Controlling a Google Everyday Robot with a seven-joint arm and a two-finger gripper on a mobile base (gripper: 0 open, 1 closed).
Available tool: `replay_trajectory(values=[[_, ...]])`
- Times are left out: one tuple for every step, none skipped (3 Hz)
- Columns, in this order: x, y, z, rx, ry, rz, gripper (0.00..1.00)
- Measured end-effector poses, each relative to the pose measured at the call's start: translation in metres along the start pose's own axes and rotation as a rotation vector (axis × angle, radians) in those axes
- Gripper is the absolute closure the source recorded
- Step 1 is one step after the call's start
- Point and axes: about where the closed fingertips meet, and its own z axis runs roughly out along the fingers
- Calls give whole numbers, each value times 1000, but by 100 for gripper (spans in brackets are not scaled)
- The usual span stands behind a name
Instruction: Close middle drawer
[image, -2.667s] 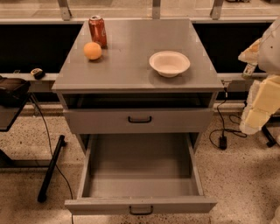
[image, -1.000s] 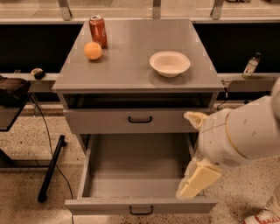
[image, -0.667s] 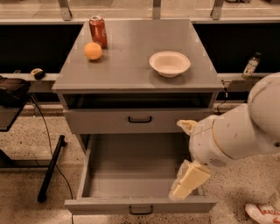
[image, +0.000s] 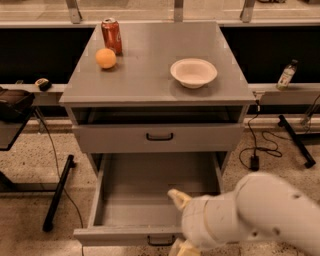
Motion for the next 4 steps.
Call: replay_trajectory(values=[[1, 10, 24, 28, -10, -96, 0], [-1, 8, 23, 32, -10, -101, 0], [25, -3, 41, 66, -45, -75, 0], [62, -27, 61, 190, -124, -65, 0]])
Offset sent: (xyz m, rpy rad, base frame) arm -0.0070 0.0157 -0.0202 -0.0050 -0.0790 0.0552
